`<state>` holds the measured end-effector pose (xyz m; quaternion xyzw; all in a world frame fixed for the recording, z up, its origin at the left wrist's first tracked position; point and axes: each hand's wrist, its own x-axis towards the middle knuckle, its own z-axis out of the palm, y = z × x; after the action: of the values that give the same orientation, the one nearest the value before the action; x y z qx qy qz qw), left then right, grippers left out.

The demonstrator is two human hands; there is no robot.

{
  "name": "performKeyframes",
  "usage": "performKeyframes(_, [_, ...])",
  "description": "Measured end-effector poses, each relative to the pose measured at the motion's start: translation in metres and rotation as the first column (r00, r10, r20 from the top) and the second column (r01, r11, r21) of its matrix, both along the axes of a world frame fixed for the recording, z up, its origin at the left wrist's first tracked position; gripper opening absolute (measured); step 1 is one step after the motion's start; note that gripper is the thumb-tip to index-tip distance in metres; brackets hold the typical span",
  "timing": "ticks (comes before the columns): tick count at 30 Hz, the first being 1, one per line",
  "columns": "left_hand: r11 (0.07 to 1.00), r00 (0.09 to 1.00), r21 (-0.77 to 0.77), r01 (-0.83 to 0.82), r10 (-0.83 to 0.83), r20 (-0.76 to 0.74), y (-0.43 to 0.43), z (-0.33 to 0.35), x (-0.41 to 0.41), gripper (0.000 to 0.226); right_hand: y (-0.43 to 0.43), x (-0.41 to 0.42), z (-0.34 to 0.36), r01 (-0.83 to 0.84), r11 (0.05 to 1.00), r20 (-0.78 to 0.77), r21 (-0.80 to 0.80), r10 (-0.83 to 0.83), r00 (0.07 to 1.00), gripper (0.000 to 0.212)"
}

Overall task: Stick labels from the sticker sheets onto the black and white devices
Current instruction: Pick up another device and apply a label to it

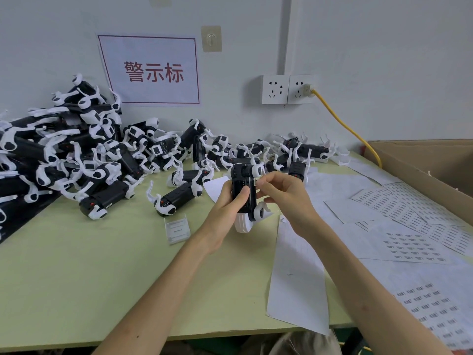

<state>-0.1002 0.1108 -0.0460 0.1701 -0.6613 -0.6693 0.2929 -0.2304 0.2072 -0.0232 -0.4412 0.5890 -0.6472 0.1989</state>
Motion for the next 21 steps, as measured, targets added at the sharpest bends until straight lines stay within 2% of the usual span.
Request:
performKeyframes(7, [1.0, 1.0, -0.018, -0.005, 0.005, 0.006, -0.0015, -0.002, -0.0004, 0.052, -0.0004, -0.0007, -0.0004, 0.012, 1.0, -0.035, -0.006, -0.012, 0.999, 0.016])
performKeyframes(13, [0.999, 0.999, -0.043, -0.02, 0.022, 0.038, -0.0036, -0.004, -0.0008, 0.031, -0.0003, 0.0004, 0.0009, 0.01, 1.0, -0.032, 0.003, -0.01, 0.999, 0.015])
performKeyframes(21, [0.998, 0.998, -0.051, -0.026, 0.029, 0.047, -0.0031, -0.0027, -0.001, 0.027, 0.0019, 0.0014, 0.0016, -0.003, 1.0, -0.021, 0.003, 0.003, 1.0, 0.016])
